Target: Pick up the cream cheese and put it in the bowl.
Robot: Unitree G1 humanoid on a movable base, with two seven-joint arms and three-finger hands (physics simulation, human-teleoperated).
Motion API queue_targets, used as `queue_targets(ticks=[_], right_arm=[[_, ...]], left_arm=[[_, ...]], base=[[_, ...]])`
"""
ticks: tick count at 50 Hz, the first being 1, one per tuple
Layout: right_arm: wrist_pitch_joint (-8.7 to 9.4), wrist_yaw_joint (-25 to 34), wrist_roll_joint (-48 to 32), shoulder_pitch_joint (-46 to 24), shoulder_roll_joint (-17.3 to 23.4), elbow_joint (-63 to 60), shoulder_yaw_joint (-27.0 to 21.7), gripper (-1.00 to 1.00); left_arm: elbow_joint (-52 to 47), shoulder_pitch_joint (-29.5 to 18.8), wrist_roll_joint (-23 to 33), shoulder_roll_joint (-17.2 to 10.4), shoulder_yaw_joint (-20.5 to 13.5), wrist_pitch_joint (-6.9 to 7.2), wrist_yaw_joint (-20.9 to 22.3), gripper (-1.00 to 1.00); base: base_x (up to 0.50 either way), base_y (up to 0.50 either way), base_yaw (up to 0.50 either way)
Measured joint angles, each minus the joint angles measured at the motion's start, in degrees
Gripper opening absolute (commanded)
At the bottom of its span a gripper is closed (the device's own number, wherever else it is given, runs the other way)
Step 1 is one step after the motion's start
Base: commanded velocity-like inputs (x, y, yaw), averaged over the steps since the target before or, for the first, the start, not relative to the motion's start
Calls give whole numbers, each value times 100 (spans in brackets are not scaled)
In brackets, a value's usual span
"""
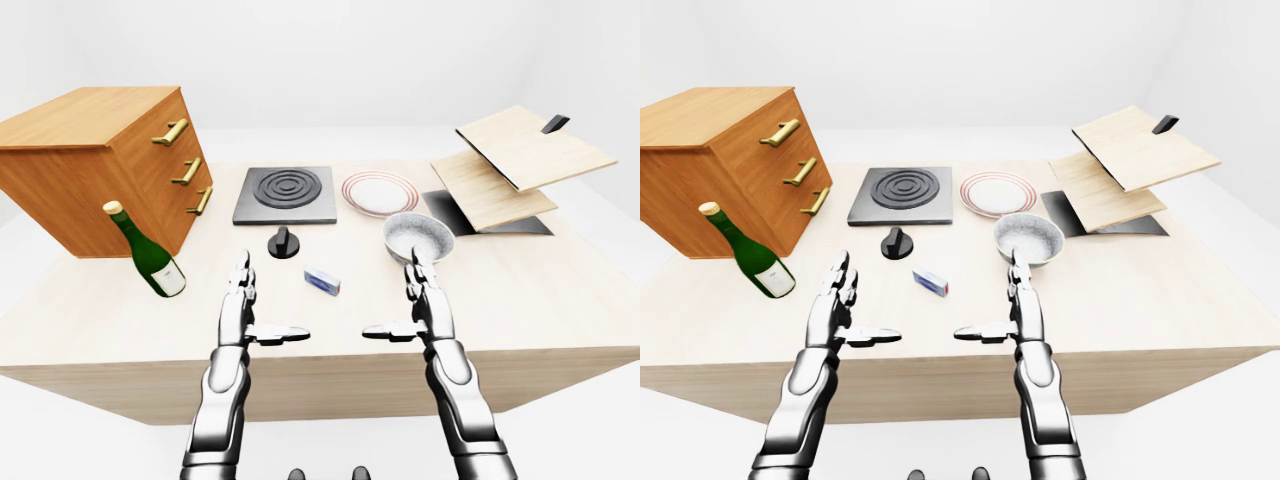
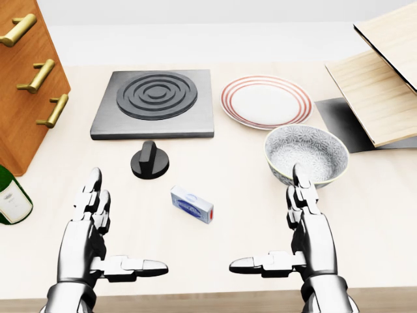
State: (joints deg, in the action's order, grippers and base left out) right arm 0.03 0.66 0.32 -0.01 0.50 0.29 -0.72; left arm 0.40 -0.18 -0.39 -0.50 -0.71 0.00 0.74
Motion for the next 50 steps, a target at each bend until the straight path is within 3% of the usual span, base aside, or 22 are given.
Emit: queue_targets(ticks=[18, 26, 42, 50], right_arm=[[-4, 132, 18, 23, 71, 30, -153, 100], [-25, 194, 13, 64, 72, 6, -146, 100], [-13, 245, -1, 85, 60, -117, -117, 100], [-69, 268, -92, 16, 50, -195, -50, 100]], left_arm=[[437, -118, 23, -37, -92, -237, 20, 100], [543, -143, 3, -45, -110, -295, 24, 100], [613, -205, -41, -61, -136, -339, 47, 100], [670, -327, -74, -102, -196, -284, 46, 100]], base=[[0, 0, 0], [46, 0, 0], [6, 0, 0], [0, 0, 0]])
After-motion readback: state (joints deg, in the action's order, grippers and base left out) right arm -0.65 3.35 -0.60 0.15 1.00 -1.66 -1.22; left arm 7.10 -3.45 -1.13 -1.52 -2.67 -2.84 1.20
